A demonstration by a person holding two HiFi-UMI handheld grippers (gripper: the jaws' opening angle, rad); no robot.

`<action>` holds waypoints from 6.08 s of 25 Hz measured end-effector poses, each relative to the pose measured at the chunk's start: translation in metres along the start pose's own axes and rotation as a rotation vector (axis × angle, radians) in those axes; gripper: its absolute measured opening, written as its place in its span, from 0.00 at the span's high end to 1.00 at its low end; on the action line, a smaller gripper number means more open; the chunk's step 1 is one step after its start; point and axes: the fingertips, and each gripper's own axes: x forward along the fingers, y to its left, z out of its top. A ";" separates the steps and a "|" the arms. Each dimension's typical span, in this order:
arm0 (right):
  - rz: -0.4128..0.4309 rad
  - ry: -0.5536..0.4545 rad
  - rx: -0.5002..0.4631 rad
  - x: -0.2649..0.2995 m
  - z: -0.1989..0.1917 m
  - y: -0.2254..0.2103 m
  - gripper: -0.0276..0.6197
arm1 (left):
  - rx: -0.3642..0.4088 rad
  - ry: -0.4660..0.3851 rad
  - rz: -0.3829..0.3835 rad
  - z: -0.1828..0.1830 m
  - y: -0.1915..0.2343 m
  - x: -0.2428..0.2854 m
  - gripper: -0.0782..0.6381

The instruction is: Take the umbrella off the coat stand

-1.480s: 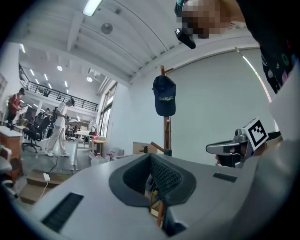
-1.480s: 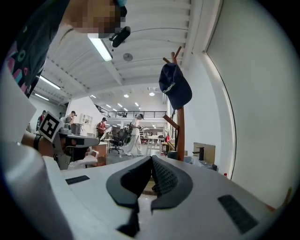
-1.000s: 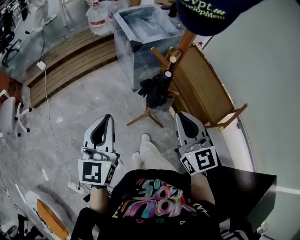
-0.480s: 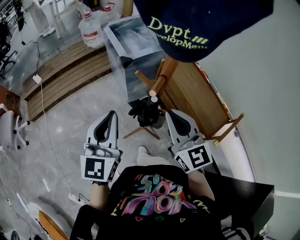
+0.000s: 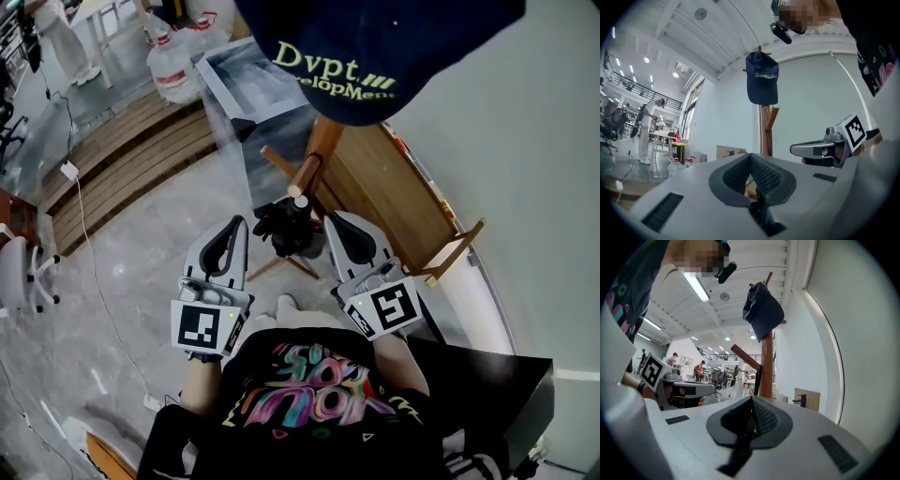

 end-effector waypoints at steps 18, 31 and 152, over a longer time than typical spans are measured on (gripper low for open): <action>-0.066 0.000 0.035 -0.008 -0.006 0.016 0.93 | 0.007 0.122 -0.116 -0.029 -0.014 -0.010 0.86; -0.053 -0.004 0.091 -0.006 -0.015 0.015 0.77 | 0.031 0.140 -0.223 -0.046 -0.019 -0.006 0.66; 0.241 -0.165 0.059 0.014 0.065 0.074 0.64 | 0.100 0.287 -0.408 -0.041 -0.075 0.001 0.57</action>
